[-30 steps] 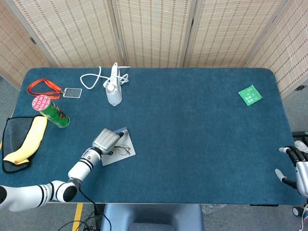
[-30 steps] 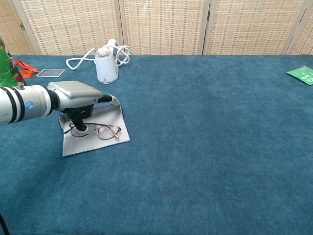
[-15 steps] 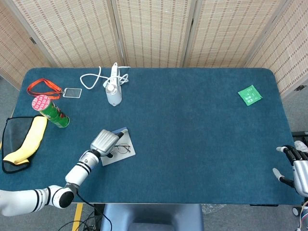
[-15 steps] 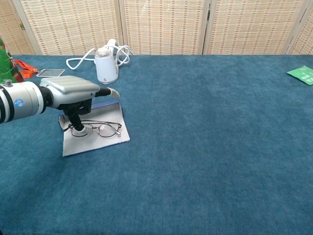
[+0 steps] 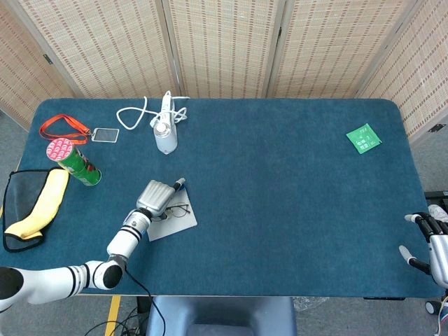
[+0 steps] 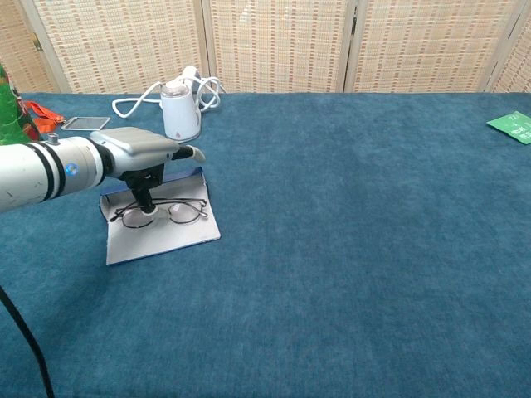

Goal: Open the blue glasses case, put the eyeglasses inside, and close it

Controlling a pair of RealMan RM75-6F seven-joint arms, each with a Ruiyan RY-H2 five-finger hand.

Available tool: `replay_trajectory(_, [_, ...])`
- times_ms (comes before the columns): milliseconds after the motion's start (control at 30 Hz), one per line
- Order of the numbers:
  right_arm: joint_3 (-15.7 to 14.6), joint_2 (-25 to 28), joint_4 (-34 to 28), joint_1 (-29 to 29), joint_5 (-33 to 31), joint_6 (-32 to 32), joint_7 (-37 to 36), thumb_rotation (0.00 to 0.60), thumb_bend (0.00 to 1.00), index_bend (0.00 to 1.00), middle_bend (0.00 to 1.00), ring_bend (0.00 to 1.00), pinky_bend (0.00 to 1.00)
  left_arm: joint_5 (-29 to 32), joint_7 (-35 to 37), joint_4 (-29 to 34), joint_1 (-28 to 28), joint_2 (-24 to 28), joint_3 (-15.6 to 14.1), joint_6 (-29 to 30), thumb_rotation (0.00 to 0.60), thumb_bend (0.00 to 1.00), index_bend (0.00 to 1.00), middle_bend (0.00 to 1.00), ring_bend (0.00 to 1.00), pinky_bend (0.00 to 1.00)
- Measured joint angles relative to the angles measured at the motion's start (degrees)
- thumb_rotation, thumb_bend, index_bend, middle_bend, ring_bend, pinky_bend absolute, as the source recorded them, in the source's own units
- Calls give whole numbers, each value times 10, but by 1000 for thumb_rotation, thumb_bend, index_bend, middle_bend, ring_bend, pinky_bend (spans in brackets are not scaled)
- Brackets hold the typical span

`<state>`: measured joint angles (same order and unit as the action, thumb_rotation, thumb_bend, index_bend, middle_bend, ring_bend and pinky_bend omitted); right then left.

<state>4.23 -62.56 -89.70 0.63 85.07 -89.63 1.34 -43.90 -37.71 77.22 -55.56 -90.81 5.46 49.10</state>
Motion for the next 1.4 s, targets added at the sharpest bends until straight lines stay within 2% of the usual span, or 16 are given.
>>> replay_trajectory(233, [0,0,1,0,0,0,-2,600,214,273,272,371,301,26,-14,-4,2,-5,4,19,600,278,0,975,910,961])
replay_trajectory(467, [1,-1,2,-2,2,1,-2,600,213,273,273,372,302,-3,2,72,18,30,5,45,600,277,0,975,910,961])
replay_trajectory(567, [1,-1,2,-1,1,1,-2,600,213,273,272,373,302,-25,16,85,28,42,9,68,600,278,0,975,910,961])
replay_trajectory(733, [1,-2,2,0,2,-1,-3,600,214,273,273,374,302,-26,24,64,31,39,14,69,600,277,0,975,910,961])
replay_trajectory(1033, [1,1,2,3,-1,-2,-2,600,213,273,273,376,302,-3,21,-6,29,5,15,42,600,277,0,975,910,961])
replay_trajectory(1200, [1,1,1,1,-1,0,-1,600,213,273,272,377,301,2,19,-16,30,-1,15,35,600,278,0,975,910,961])
replay_trajectory(1400, [2,1,0,0,-1,1,1,600,213,273,273,377,302,-16,27,2,34,5,20,49,600,278,0,975,910,961])
